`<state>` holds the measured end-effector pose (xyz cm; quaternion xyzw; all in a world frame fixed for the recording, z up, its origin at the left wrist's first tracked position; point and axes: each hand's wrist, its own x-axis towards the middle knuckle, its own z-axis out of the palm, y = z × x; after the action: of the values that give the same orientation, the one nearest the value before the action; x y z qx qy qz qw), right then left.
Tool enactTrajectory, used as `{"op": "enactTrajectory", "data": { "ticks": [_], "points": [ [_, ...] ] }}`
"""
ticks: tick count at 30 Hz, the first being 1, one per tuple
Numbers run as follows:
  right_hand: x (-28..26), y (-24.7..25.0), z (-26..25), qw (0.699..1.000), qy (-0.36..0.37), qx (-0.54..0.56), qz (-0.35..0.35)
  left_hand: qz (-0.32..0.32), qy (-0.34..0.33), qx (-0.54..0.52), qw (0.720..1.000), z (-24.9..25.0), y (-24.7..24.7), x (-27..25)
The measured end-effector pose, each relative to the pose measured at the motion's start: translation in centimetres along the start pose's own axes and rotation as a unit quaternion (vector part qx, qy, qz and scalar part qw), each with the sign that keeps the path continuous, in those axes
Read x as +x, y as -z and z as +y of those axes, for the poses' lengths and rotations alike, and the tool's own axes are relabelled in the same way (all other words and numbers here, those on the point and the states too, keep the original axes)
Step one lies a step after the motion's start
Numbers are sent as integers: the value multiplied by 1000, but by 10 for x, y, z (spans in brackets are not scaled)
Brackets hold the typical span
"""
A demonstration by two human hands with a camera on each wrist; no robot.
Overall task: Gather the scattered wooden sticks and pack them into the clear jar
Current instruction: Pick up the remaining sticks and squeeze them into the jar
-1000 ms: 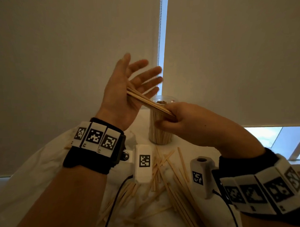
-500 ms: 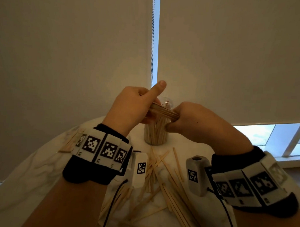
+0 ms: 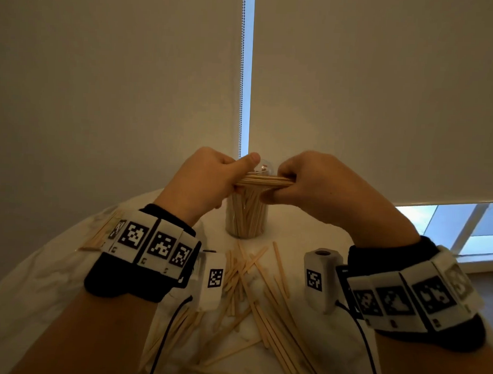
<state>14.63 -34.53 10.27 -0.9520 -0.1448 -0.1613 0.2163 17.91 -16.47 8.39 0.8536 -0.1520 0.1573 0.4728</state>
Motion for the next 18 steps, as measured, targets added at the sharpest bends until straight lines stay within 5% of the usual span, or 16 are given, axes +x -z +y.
{"op": "enactTrajectory", "data": {
  "ticks": [6,12,18],
  "points": [
    [3,-5,1,994,11,60,96,93,28,-79,992,-15,4,8],
    [14,-22,3,971,-2,40,234,21,100,-243,965,-15,-13,8],
    [20,-23,26,965,-51,85,243,5,139,-238,961,-20,-27,8]
  ]
}}
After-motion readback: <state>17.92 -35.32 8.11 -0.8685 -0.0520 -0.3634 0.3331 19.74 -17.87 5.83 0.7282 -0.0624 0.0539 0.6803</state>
